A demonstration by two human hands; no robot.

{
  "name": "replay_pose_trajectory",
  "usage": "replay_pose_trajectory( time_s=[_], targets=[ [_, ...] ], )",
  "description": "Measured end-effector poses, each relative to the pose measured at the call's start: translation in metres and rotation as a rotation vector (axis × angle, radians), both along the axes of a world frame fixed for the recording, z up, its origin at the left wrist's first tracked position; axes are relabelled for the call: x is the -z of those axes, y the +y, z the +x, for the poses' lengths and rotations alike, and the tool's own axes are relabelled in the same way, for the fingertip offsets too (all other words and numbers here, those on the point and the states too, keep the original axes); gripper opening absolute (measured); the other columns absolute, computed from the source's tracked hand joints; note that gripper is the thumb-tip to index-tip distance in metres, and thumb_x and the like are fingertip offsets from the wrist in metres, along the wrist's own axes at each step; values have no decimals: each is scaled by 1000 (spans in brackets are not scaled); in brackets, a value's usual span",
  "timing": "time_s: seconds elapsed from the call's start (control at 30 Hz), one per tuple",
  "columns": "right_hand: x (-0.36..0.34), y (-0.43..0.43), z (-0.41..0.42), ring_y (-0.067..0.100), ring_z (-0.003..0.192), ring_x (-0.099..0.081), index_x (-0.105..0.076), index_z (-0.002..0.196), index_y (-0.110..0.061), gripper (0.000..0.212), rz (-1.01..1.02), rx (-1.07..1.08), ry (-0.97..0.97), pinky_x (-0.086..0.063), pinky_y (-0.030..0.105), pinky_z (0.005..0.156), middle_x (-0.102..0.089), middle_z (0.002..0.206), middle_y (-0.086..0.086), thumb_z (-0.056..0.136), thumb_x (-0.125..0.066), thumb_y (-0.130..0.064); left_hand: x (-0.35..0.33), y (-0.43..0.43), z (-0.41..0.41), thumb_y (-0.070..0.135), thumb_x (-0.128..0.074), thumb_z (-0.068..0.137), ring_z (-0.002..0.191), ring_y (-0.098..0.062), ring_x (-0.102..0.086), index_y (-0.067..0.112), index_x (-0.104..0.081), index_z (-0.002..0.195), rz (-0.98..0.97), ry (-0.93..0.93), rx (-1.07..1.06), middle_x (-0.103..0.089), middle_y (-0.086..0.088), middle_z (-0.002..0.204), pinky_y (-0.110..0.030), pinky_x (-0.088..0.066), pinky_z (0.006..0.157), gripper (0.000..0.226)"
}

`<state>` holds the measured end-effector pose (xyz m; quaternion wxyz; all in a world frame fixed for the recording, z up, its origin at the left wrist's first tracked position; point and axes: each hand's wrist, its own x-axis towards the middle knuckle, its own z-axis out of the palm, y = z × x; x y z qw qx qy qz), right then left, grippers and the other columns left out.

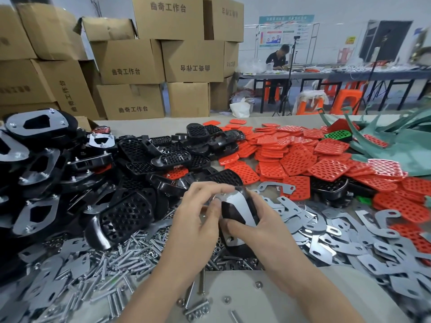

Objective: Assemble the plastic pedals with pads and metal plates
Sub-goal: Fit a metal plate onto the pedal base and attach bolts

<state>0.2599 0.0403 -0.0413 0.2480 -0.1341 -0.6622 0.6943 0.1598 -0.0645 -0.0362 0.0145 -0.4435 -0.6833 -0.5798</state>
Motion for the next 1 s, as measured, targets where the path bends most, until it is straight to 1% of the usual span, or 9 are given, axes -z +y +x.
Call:
replay_pose_trajectory(
  time_s=[0.07, 0.2, 0.33, 0.43, 0.6, 0.7, 0.77, 0.9, 1.0],
  targets=[
    [1, 0, 0, 23, 88, -73, -70, 109, -33, 38, -3, -1, -2, -57, 22, 69, -76, 101, 5, 86, -76, -4, 0, 0, 1, 19, -57, 100, 115, -4, -58, 42, -60, 119, 39, -80, 13, -63, 20, 114, -23, -50, 88, 30],
    [-1, -1, 0, 18, 78, -70, -70, 105, -35, 36, 24, -21, -11, -57, 24, 67, -75, 96, 6, 82, -76, -8, 1, 5, 1, 36, -66, 93, 92, -5, -64, 45, -59, 96, 33, -154, -73, -65, 18, 102, -20, -46, 74, 11],
    [0, -1, 0, 15, 78, -68, -70, 103, -32, 37, 2, -16, 9, -57, 22, 65, -72, 97, 12, 86, -72, 1, 1, 2, 1, 14, -57, 100, 108, -6, -60, 41, -66, 104, -22, 9, -43, -61, 19, 110, -19, -47, 84, 29],
    [-1, 0, 1, 15, 82, -71, -70, 106, -34, 38, 7, -11, 11, -56, 20, 66, -74, 99, 7, 86, -75, -2, -1, 1, 2, 18, -61, 99, 112, -3, -59, 41, -56, 122, 49, -111, -10, -64, 19, 113, -15, -47, 86, 32],
    [1, 0, -1, 15, 83, -70, -68, 107, -37, 39, 75, -7, -23, -58, 24, 72, -76, 98, 5, 84, -75, -8, -1, 6, 2, 28, -67, 94, 87, -6, -65, 40, -64, 92, 23, -184, -61, -67, 17, 99, -23, -49, 74, 13],
    [2, 0, -1, 13, 84, -70, -69, 108, -37, 40, 51, -4, 7, -58, 24, 71, -75, 99, 6, 82, -74, -7, -2, 0, 2, 11, -58, 100, 108, -6, -61, 38, -68, 106, -3, -8, -19, -64, 18, 110, -20, -48, 86, 29],
    [2, 0, 0, 11, 82, -70, -69, 108, -37, 38, 41, -3, 9, -56, 21, 68, -75, 98, 3, 81, -74, -11, -2, -1, 3, 18, -58, 98, 110, -6, -61, 39, -60, 119, 24, -116, 27, -65, 18, 113, -19, -48, 87, 30],
    [3, 0, 0, 12, 80, -70, -69, 108, -39, 40, 67, -6, 1, -56, 20, 67, -76, 94, 0, 85, -75, -7, -2, 4, 3, 31, -67, 94, 90, -4, -65, 36, -63, 99, 15, -212, -46, -68, 18, 99, -21, -49, 76, 8],
    [4, 1, -1, 15, 81, -69, -68, 106, -37, 40, 60, 1, 7, -57, 23, 69, -75, 95, 2, 86, -73, -3, -2, 2, 3, 11, -60, 98, 102, -4, -62, 35, -70, 98, -16, -109, -3, -65, 17, 106, -25, -46, 84, 26]
  ],
)
